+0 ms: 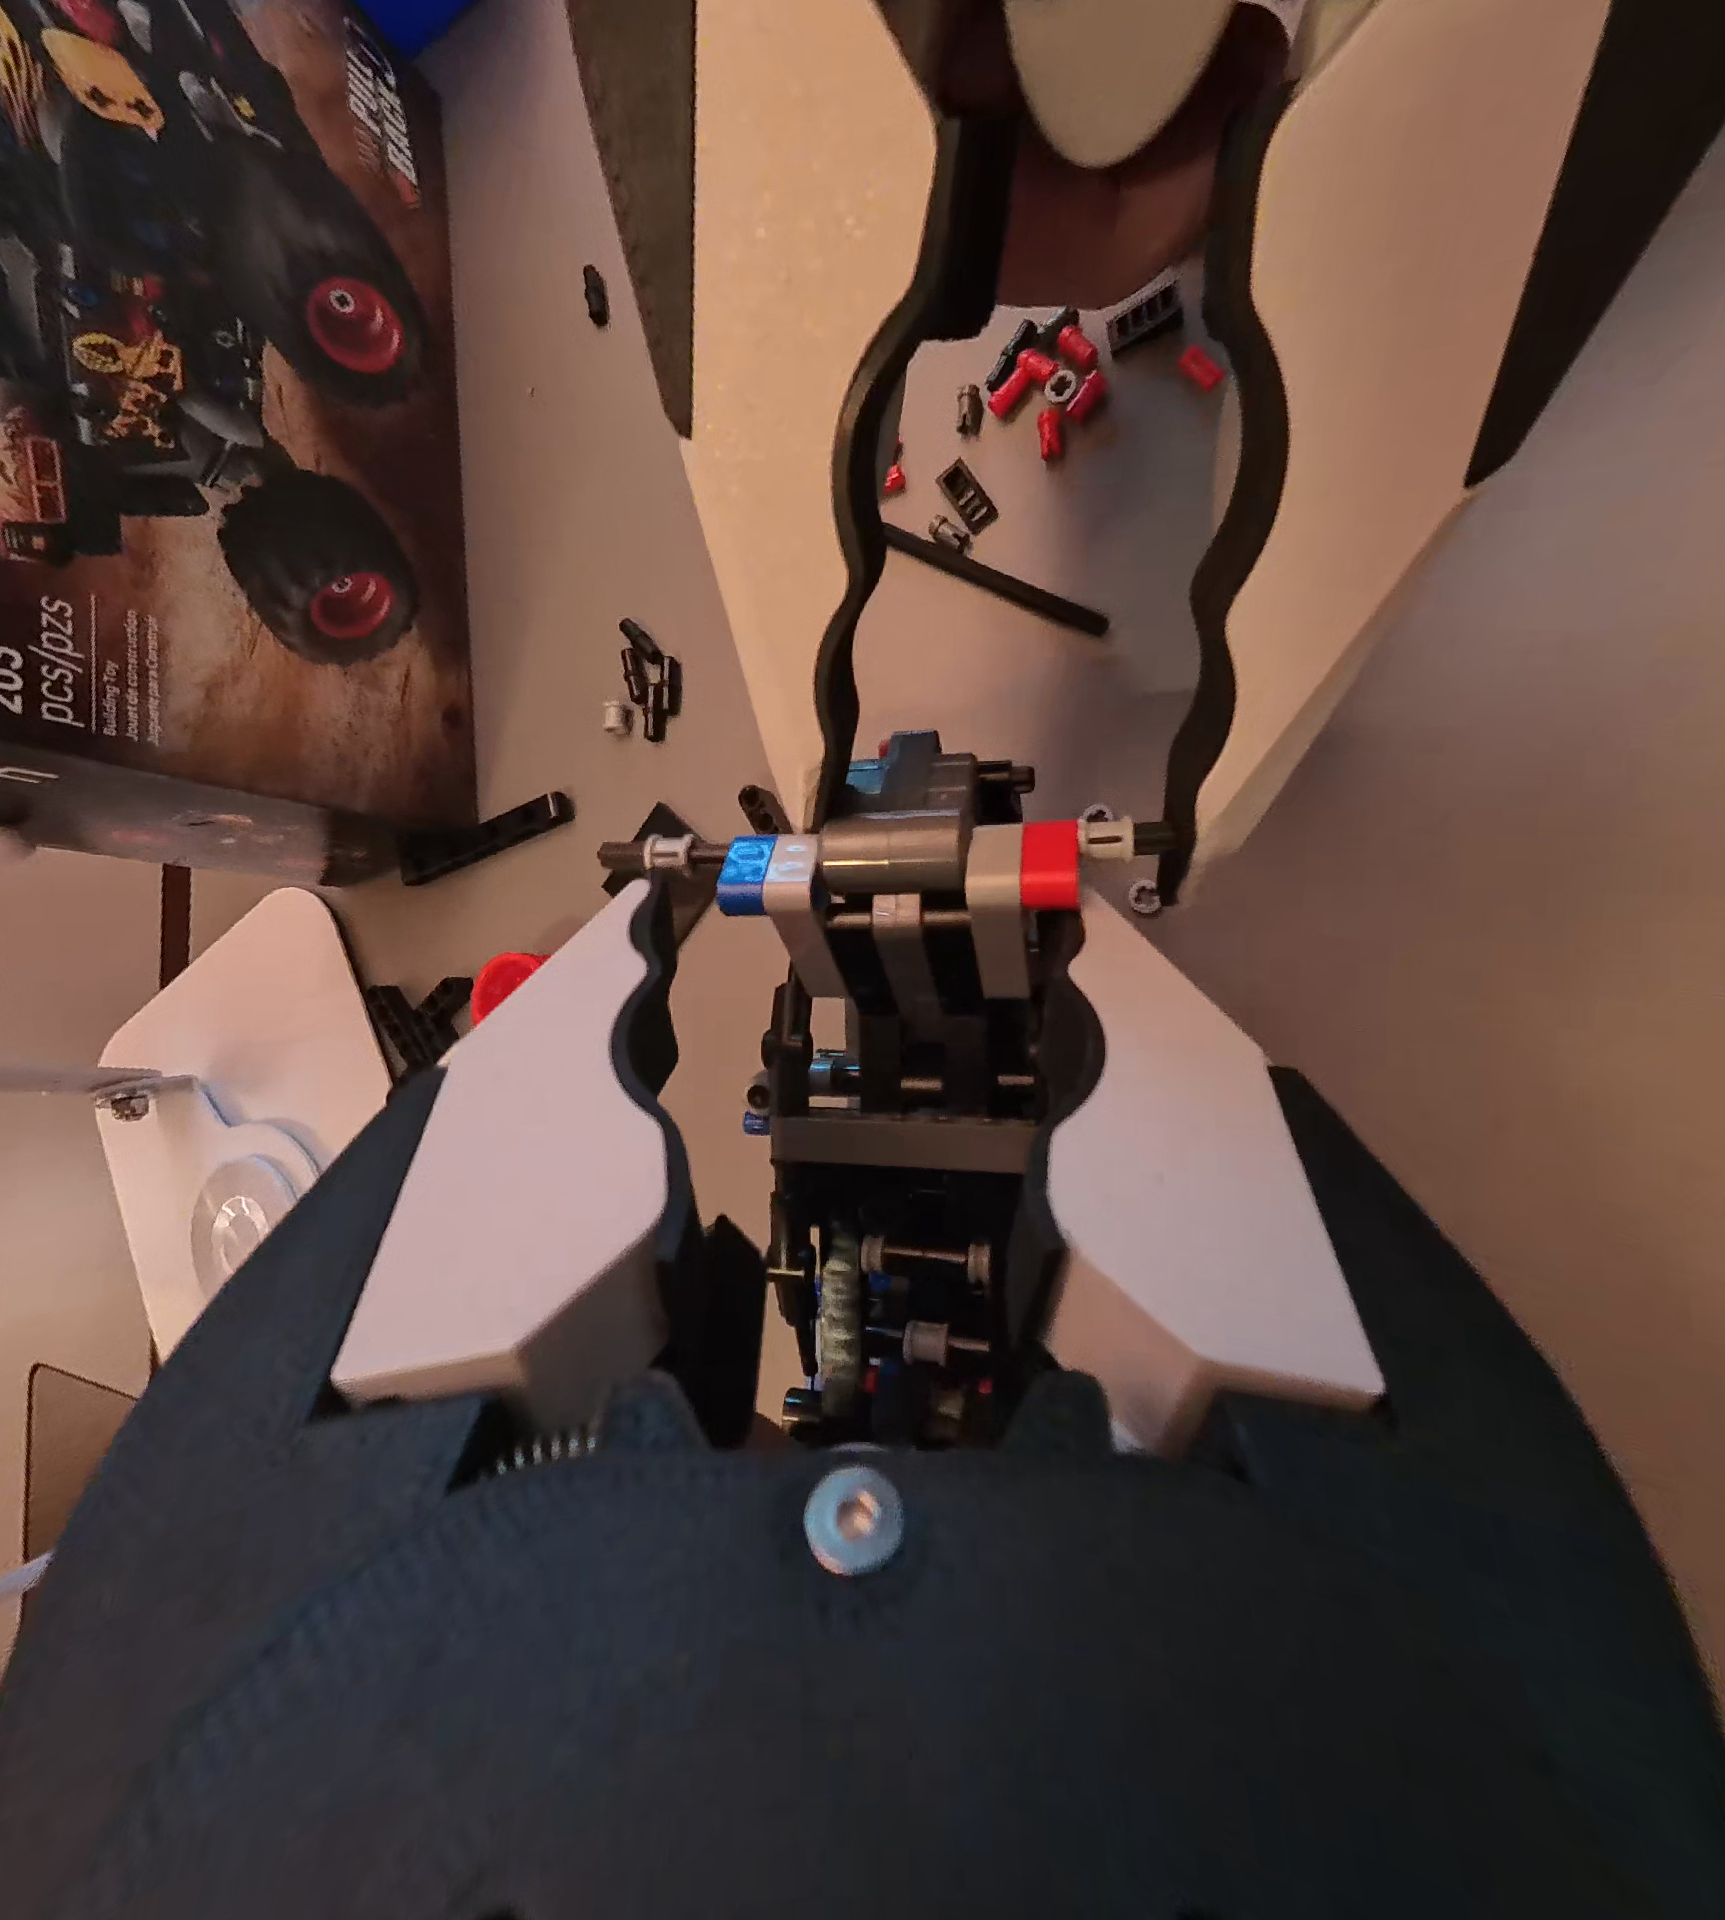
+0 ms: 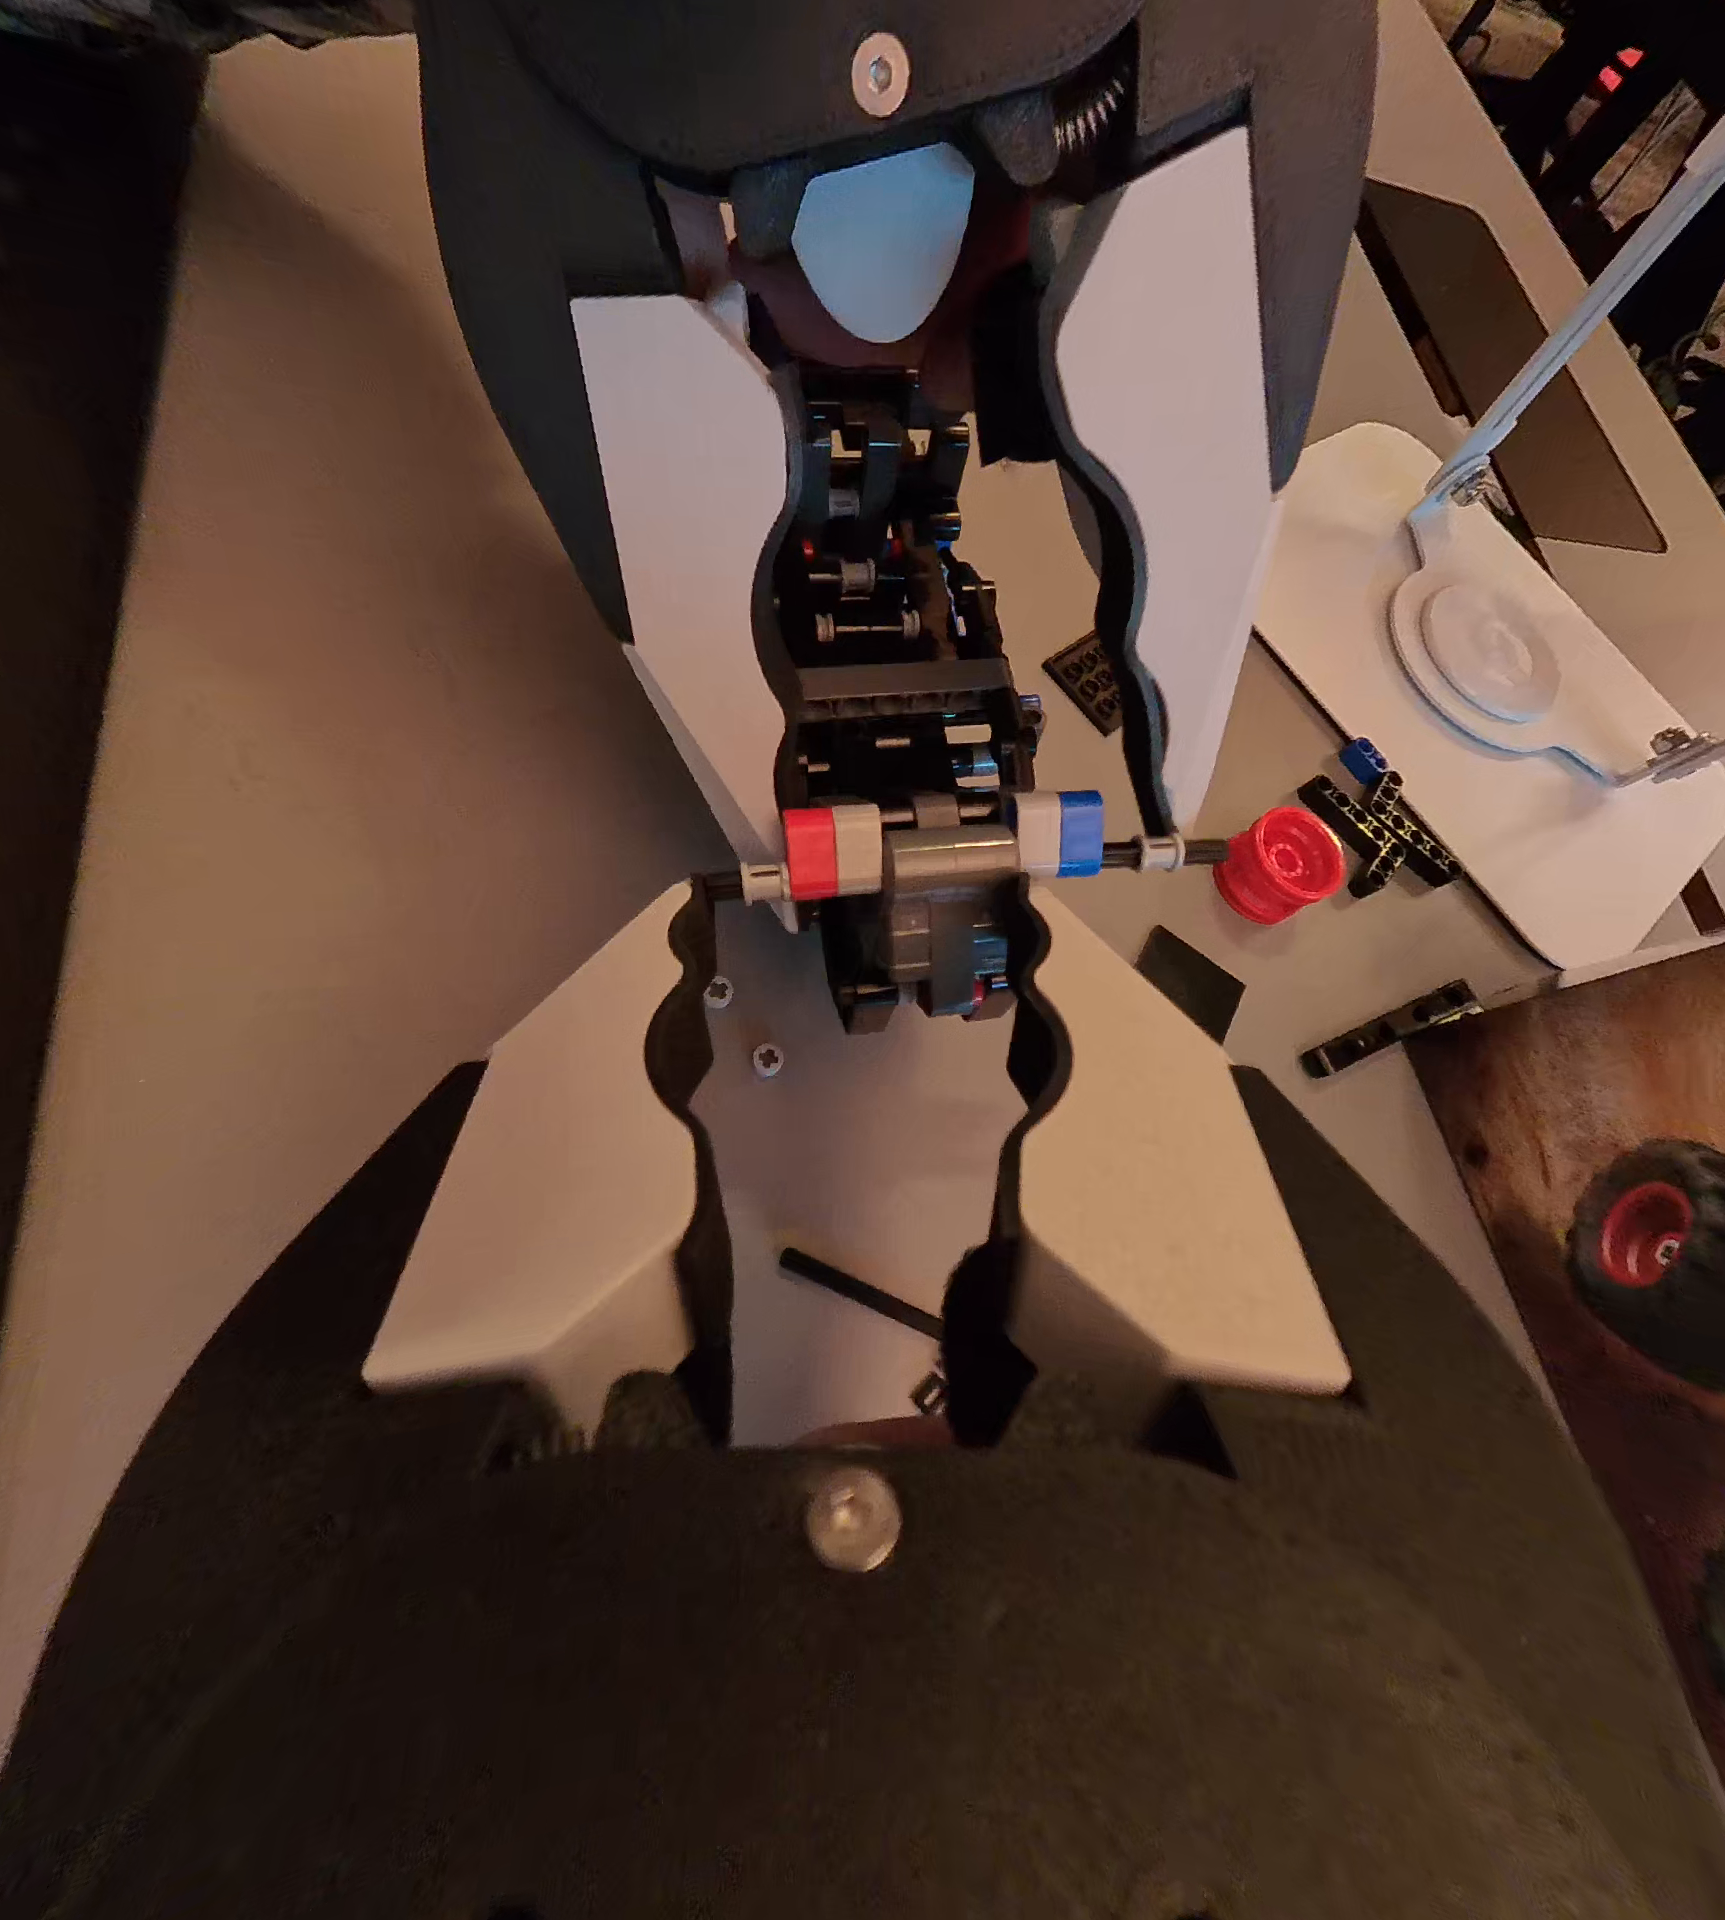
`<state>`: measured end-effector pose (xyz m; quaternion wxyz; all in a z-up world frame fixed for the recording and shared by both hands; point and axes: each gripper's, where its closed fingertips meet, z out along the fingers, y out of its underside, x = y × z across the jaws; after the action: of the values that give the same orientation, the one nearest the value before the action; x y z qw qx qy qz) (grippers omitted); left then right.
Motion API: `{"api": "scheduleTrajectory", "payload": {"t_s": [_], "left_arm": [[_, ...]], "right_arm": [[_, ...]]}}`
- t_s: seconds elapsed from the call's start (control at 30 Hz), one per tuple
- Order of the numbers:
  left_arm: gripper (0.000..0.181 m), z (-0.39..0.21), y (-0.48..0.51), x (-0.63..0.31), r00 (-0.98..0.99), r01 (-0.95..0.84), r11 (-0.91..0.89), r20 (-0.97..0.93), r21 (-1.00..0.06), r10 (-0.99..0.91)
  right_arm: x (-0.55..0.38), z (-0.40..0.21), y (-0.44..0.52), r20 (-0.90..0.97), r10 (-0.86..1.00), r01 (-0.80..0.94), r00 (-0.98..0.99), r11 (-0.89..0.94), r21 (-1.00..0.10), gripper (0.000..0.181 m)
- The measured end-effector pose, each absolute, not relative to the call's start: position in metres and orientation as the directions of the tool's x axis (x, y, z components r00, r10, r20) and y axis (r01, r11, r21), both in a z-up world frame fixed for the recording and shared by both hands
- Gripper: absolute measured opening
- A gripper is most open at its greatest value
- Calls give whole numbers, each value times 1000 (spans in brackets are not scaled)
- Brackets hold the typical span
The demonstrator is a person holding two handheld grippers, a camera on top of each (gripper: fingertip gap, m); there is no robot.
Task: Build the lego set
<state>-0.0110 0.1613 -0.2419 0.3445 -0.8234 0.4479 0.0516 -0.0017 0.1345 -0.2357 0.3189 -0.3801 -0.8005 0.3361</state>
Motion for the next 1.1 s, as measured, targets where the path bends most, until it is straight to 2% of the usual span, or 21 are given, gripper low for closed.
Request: {"api": "scheduleTrajectory", "payload": {"t_s": [0.13,0.33,0.37,0.43,0.5,0.63,1.1], "left_arm": [[57,-243,161,-8,580,-782,-348,-401,-517,-709],[57,-242,160,-9,584,-776,-348,-391,-526,-711],[58,-242,159,-8,583,-774,-344,-387,-532,-714],[59,-241,158,-7,586,-769,-346,-377,-537,-718],[60,-242,159,-7,590,-767,-351,-376,-536,-715],[60,-242,158,-5,581,-768,-335,-376,-546,-721],[58,-242,159,-4,567,-779,-320,-387,-539,-727]], "right_arm": [[-1,-236,137,254,828,402,-500,482,-779,54],[-1,-235,137,233,833,403,-502,464,-789,55],[0,-233,138,225,836,401,-501,455,-795,58],[-1,-226,144,227,855,398,-467,432,-809,74],[-1,-222,148,232,860,386,-455,425,-819,78],[-5,-221,141,257,848,334,-464,436,-835,77],[-6,-223,142,209,856,331,-472,392,-858,79]]}}
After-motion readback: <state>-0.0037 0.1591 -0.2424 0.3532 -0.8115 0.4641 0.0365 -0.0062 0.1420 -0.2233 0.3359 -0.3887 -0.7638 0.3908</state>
